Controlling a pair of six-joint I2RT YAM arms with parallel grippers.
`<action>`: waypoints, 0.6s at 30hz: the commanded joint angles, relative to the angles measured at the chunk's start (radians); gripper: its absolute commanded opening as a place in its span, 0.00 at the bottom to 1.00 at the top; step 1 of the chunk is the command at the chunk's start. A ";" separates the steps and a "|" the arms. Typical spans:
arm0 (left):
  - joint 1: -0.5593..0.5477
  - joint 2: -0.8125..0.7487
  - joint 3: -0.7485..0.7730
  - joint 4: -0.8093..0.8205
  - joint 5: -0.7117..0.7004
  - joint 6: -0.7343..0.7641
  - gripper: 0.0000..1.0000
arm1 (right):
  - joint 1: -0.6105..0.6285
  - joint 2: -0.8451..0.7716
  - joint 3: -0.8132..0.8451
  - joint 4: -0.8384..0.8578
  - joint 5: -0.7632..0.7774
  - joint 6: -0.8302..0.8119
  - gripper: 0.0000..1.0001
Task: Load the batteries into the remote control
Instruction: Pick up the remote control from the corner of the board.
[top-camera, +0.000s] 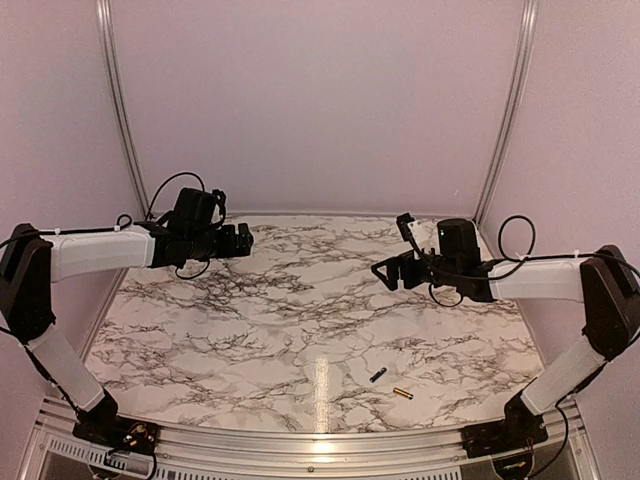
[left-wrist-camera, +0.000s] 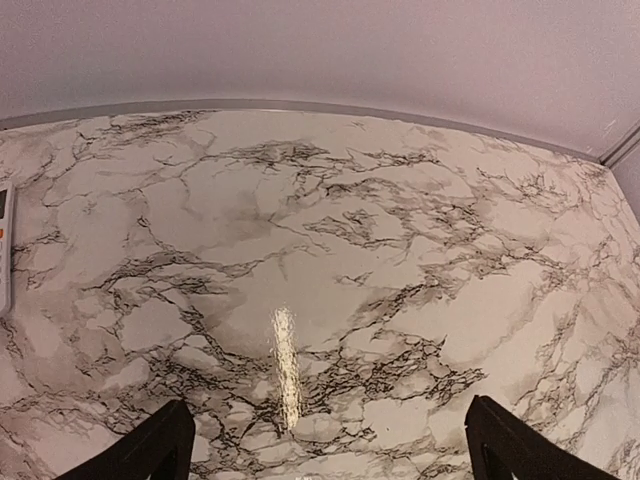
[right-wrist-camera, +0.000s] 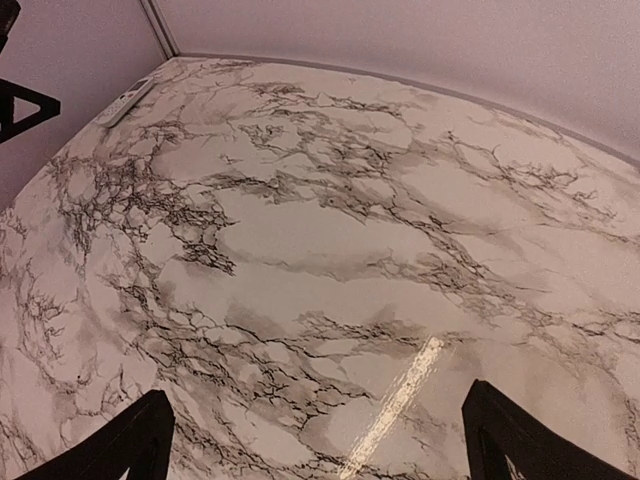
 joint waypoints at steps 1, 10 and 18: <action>0.040 0.032 0.111 -0.112 -0.096 0.009 0.99 | 0.010 -0.029 0.030 0.031 0.039 -0.025 0.99; 0.128 0.083 0.305 -0.271 -0.140 0.042 0.99 | -0.028 -0.061 0.063 -0.055 0.041 -0.020 0.99; 0.355 0.173 0.358 -0.351 -0.064 0.056 0.99 | -0.087 -0.039 0.014 0.016 -0.104 0.039 0.99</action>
